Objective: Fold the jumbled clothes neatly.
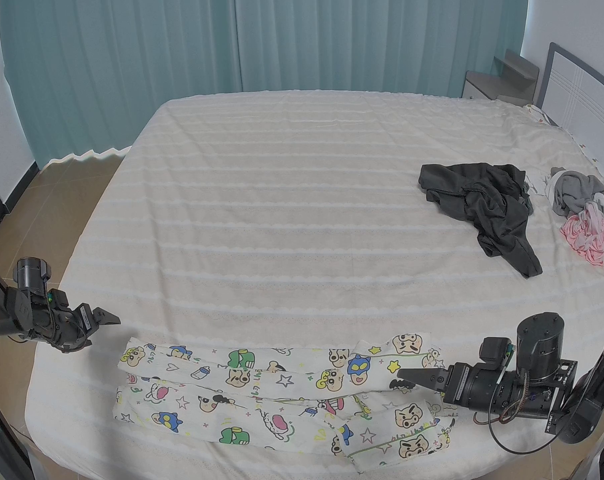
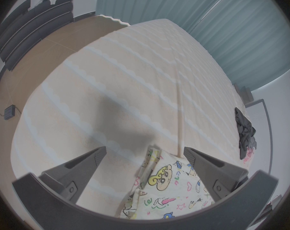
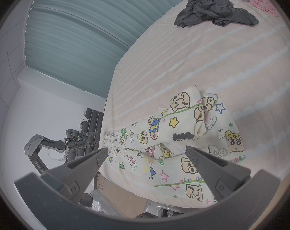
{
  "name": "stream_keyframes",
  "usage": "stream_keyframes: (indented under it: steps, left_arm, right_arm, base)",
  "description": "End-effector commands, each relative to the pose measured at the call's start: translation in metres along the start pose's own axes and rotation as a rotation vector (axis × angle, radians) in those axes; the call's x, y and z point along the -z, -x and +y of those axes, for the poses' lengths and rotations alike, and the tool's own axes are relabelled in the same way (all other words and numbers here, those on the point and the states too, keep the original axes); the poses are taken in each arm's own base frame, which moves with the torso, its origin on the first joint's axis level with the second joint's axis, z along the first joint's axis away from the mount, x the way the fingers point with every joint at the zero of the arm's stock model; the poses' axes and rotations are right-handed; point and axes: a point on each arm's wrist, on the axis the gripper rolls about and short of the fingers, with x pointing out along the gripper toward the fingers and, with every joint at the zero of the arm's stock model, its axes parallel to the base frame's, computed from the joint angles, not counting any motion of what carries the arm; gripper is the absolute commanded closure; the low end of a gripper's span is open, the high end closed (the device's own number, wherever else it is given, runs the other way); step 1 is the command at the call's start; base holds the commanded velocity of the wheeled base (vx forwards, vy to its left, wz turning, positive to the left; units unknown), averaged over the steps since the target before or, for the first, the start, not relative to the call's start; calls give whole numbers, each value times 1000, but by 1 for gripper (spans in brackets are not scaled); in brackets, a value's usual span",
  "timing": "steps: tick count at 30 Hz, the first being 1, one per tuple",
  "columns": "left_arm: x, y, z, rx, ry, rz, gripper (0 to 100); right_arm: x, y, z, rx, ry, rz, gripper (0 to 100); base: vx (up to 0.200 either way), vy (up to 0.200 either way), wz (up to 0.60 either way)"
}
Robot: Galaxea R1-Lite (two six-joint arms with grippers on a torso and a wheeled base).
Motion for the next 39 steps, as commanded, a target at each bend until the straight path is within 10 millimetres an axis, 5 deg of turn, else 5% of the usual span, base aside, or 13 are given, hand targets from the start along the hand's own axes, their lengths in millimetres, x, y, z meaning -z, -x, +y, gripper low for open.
stream_keyframes:
  steps: [1, 9, 21, 39]
  left_arm:
    - [8, 1, 1, 26, -5, 30, 0]
    - [23, -6, 4, 66, -116, 101, 0]
    - [52, -41, -18, 114, -299, 243, 0]
    - [52, -59, -13, 83, -420, 255, 0]
  right_arm:
    - [0, 0, 0, 1, 0, 2, 0]
    - [0, 0, 0, 1, 0, 2, 0]
    - [1, 0, 0, 3, 0, 2, 0]
    - [2, 0, -1, 6, -1, 7, 0]
  base:
    - [0, 0, 0]
    - [0, 0, 0]
    - [0, 0, 0]
    - [0, 0, 0]
